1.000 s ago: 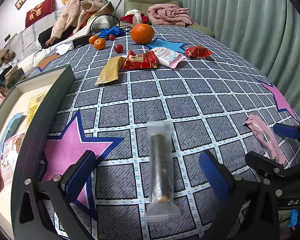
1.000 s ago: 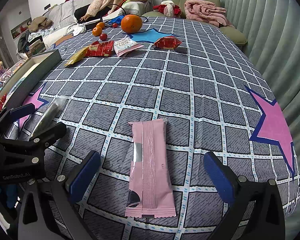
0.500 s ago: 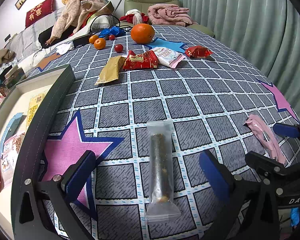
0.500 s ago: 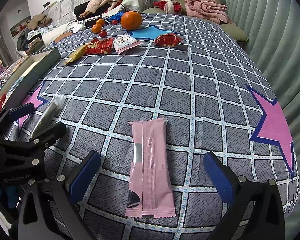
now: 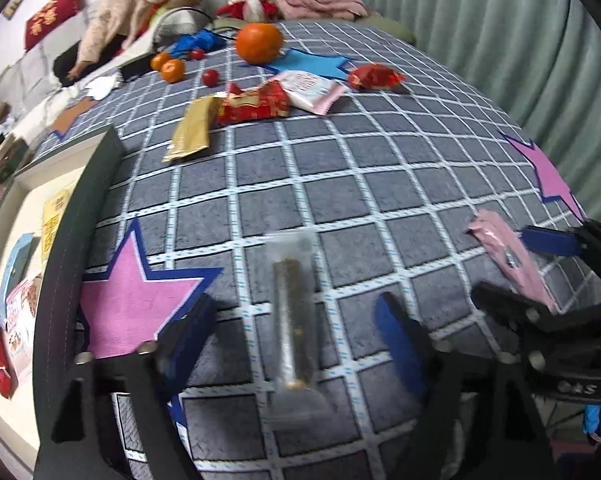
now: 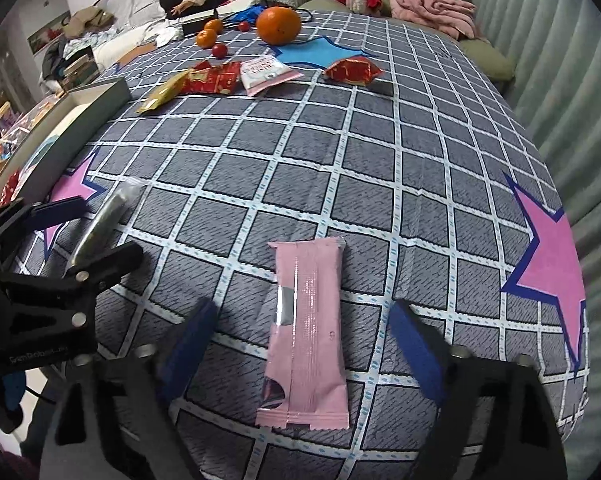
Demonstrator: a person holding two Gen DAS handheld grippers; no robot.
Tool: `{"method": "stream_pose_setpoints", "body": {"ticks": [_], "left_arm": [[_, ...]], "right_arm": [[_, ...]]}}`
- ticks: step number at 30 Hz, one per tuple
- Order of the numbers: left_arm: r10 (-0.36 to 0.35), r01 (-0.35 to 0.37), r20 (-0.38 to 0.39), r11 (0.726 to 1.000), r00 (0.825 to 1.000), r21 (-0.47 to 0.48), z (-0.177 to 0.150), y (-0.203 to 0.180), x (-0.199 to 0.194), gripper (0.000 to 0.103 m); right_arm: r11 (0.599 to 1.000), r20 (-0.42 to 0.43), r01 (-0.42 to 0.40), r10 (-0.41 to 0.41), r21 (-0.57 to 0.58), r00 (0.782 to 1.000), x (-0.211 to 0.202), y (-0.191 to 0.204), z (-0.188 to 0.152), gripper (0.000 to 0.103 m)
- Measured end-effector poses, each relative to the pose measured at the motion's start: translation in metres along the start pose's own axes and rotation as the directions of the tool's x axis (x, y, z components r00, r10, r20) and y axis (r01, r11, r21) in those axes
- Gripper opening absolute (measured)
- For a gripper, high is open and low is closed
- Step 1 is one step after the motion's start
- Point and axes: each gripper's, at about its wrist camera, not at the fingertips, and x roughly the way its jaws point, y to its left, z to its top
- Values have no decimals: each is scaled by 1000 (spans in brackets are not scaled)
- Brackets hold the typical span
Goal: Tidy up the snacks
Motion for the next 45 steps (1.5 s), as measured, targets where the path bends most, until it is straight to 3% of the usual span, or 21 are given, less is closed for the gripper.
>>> {"method": "stream_pose_setpoints", "body": {"ticks": [1,2,3,4,8,17,27,33,36,45], "left_arm": [[-8,8,-6,1000,1000,18,1,-4,-2,55],[-9,10,-9,999,1000,31,2,-7,-3,44],[-12,13,-14,999,1000,33,2,-8,-5,20],[-20,21,-22,999,1000,29,2,-8,-5,17],[-84,83,-28,996,996,-31,-4,2,-11,17],[-78,79,22,995,997,-54,-5,22,-35,17],[-71,84,97,988,993,-133,5,67,-67,17],[-15,43,146,980,989,-192,12,113,-86,17],[50,-15,151,974,987,-225,15,140,-89,17],[155,-107,104,924,982,-366,10,225,-74,17]], "right_arm": [[1000,4,0,0,-3,1000,-2,0,3,52],[1000,4,-11,11,1,1000,-3,0,2,30],[999,1,-36,36,12,999,-4,-2,1,27],[997,2,-68,68,31,998,-5,-4,0,27],[984,12,-156,155,85,988,-8,-10,-6,27],[960,26,-247,246,130,969,-16,-5,2,27],[949,32,-307,306,63,952,-23,33,43,27],[938,15,-346,347,-16,938,-19,77,78,27],[933,10,-353,354,-75,935,-16,106,99,27],[888,-30,-413,416,-200,909,2,194,149,27]]}}
